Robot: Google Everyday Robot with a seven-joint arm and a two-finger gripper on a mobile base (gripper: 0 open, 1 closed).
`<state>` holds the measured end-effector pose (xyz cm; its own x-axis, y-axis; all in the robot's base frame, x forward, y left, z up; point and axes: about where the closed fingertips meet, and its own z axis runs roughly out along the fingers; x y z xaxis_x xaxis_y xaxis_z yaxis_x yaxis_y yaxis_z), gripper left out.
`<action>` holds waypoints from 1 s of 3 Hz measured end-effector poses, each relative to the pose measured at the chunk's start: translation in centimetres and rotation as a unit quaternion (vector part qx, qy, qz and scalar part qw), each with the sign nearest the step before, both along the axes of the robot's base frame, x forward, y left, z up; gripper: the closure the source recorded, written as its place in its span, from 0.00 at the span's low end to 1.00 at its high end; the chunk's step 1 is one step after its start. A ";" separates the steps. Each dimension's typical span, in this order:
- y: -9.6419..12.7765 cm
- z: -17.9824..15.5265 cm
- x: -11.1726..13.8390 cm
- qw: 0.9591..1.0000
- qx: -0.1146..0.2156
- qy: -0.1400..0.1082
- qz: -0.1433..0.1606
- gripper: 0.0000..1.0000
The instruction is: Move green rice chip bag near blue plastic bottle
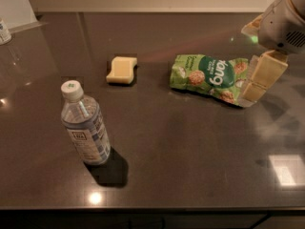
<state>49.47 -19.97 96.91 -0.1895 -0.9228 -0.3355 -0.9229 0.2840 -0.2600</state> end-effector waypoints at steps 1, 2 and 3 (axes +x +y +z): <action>1.4 -0.8 3.5 0.999 0.033 -0.011 0.006 0.00; 2.9 -2.9 8.0 0.999 0.040 -0.013 -0.005 0.00; 3.0 -4.7 10.9 0.999 0.043 -0.004 -0.022 0.00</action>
Offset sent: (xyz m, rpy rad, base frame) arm 0.1165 0.0400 -0.0462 0.0835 -0.0346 -0.0256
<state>60.36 -16.95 92.21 -0.2258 -0.8817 -0.4143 -0.9070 0.3455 -0.2410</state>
